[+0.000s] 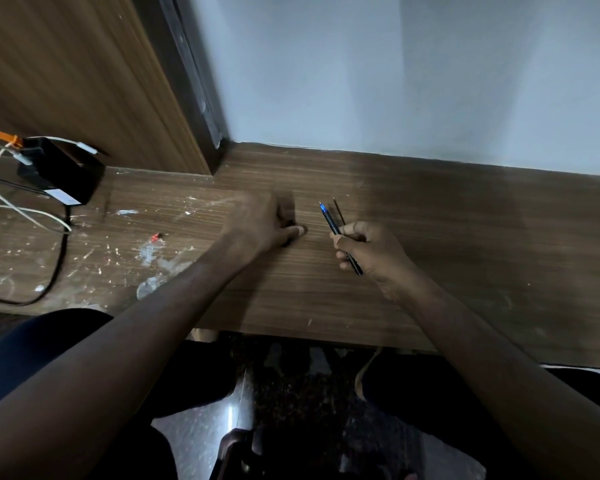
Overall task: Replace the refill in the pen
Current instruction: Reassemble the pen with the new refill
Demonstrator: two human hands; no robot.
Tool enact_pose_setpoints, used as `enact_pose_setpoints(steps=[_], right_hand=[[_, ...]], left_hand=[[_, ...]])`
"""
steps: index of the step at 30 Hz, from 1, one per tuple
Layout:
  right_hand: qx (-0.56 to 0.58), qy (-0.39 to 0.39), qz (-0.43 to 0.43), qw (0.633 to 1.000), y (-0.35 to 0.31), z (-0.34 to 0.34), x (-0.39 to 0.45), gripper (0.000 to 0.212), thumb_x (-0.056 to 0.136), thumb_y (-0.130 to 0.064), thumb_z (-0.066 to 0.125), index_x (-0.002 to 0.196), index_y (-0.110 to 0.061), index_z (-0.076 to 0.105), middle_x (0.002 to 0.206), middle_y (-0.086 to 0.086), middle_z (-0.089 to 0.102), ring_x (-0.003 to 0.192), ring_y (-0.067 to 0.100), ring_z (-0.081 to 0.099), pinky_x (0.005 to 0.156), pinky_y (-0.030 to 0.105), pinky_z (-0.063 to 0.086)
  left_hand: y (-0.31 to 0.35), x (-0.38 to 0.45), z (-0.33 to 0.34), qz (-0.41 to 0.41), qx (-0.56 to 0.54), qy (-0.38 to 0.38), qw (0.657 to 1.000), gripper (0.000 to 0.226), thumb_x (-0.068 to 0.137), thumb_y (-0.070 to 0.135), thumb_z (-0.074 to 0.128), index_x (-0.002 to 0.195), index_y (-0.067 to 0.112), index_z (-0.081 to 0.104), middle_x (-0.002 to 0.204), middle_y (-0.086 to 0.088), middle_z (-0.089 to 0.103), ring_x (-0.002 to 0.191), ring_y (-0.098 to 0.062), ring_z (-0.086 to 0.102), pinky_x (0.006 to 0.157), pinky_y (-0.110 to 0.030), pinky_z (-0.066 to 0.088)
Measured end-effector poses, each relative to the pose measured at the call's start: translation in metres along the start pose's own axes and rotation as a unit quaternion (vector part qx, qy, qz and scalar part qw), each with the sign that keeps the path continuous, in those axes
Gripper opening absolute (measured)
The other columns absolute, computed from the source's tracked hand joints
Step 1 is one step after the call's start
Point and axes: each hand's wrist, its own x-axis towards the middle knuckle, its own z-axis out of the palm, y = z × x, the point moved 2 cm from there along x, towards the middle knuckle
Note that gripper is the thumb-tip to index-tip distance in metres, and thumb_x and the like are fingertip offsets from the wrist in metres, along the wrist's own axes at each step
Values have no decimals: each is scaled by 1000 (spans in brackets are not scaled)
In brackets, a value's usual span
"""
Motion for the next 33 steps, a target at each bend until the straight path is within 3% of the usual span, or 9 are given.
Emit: enact_pose_setpoints(steps=[6,10,12,15,18,21,25,28,33], right_hand=[[-2,0,1,1000,0,0,-1,17,101,-13,69,114,-3,75,88,5,68,83,15,67,69,26,64],[-31,0,-12,999,2,-1,0,14,99,-16,72,109,-9,77,82,1,72,77,15,67,66,31,59],[-48,8,-13,999,3,-2,1,10,97,-22,75,106,-18,79,85,-6,77,78,11,71,71,33,60],[-65,6,-20,998,5,-3,1,6,94,-28,79,97,-32,76,85,-14,79,83,5,75,70,27,64],[-87,0,-37,995,4,-1,1,8,94,-31,80,101,-31,76,87,-14,79,81,6,76,70,30,66],[-102,-7,-48,994,1,3,-1,20,94,-31,79,111,-22,77,89,-9,81,78,7,76,70,31,66],[-113,-16,-56,992,-1,4,-3,24,95,-31,79,116,-19,76,95,-7,81,81,7,77,69,27,64],[-105,-18,-57,993,-2,4,-3,26,95,-29,79,118,-17,77,99,-6,81,85,5,76,74,25,63],[-114,-8,-67,991,-3,1,-3,27,94,-31,79,117,-17,78,101,-3,83,89,7,78,81,28,64]], left_hand=[[9,1,13,55,-32,-13,998,26,84,19,88,84,25,62,82,3,69,88,-23,73,72,-25,43],[9,8,14,36,-155,-14,987,23,92,24,80,113,22,73,86,8,71,87,-16,71,76,-23,49],[10,11,14,-5,-299,-14,954,26,95,26,79,120,26,73,93,2,79,82,-17,75,85,-33,62],[11,15,16,-59,-450,-9,891,19,96,21,79,112,29,74,88,4,77,80,-17,73,95,-46,65],[11,19,14,-91,-519,19,850,14,95,17,80,103,26,72,71,9,73,75,-17,68,90,-45,61],[10,19,11,-102,-539,37,835,15,94,16,81,102,22,70,71,6,75,74,-17,69,77,-35,60],[12,17,9,-88,-532,35,841,16,94,13,81,101,20,68,60,9,73,65,-11,69,66,-24,59],[13,15,9,-70,-502,25,862,16,93,17,83,101,22,70,67,5,76,63,-10,69,75,-31,60],[16,9,10,-23,-392,30,919,9,93,37,80,98,29,77,80,1,81,81,-17,79,93,-49,64]])
